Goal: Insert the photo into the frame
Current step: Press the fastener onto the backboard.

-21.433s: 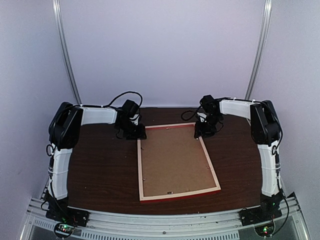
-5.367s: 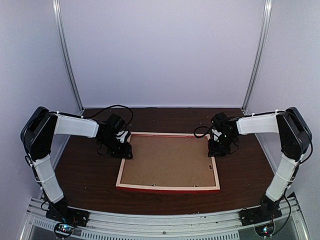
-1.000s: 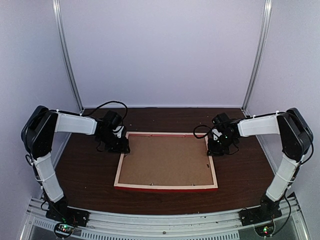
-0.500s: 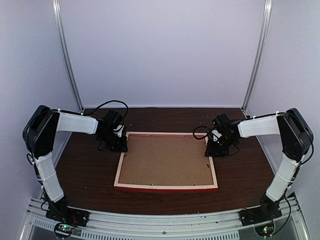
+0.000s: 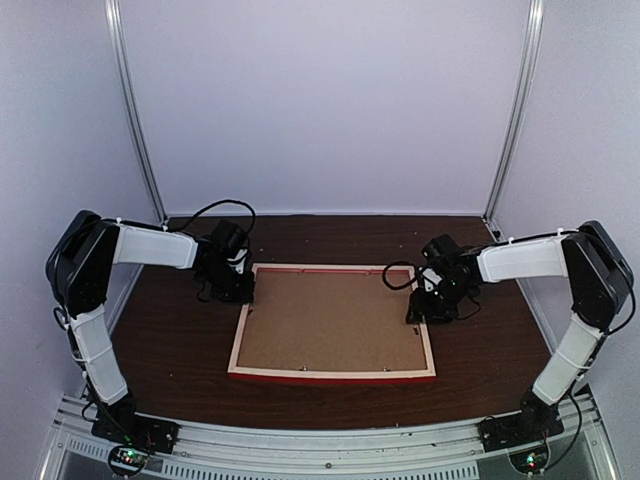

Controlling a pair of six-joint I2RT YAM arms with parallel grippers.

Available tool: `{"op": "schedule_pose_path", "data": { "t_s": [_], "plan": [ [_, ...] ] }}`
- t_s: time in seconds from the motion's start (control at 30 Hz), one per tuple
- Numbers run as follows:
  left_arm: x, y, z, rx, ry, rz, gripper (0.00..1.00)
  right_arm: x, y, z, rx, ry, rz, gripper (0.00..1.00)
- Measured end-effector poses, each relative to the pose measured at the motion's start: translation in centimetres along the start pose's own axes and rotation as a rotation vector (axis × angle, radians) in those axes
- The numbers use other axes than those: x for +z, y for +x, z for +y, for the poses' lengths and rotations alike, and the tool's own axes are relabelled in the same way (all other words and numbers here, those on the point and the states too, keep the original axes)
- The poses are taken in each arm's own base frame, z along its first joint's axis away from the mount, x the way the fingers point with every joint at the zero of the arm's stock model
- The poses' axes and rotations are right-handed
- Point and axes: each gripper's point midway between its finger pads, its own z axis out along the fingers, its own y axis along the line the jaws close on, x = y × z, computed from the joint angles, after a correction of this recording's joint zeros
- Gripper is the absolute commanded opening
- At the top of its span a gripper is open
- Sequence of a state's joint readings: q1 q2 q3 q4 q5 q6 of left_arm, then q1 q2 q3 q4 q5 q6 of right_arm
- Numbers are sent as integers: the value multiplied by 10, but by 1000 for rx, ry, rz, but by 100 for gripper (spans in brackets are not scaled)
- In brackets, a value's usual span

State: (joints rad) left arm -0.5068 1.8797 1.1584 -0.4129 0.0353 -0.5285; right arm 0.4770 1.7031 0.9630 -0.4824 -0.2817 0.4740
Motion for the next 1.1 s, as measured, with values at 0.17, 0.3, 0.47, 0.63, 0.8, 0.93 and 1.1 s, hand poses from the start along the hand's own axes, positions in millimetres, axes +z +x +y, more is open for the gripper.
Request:
{"op": "schedule_pose_path", "data": {
  "t_s": [0.17,0.3,0.47,0.63,0.8,0.93,1.1],
  "plan": [
    [-1,-1,1,-1,-18,-6,19,-3,15,2,-21,-4,9,55],
    [-1,-2,2,-3,-25,-10,18,-6,26,2,-30,-5,16,53],
    [-1,-3,2,-5,-32,-14,18,-7,33,-1,-35,1,26,46],
    [-1,-3,3,-5,-33,-14,17,-7,35,-3,-37,9,32,39],
    [-1,-3,3,-6,-33,-14,17,-6,33,-2,-41,9,35,36],
    [-1,-3,3,-5,-34,-14,17,-6,33,-2,-51,13,41,34],
    [-1,-3,3,-5,-34,-14,17,-7,33,-3,-67,22,47,32]
  ]
}}
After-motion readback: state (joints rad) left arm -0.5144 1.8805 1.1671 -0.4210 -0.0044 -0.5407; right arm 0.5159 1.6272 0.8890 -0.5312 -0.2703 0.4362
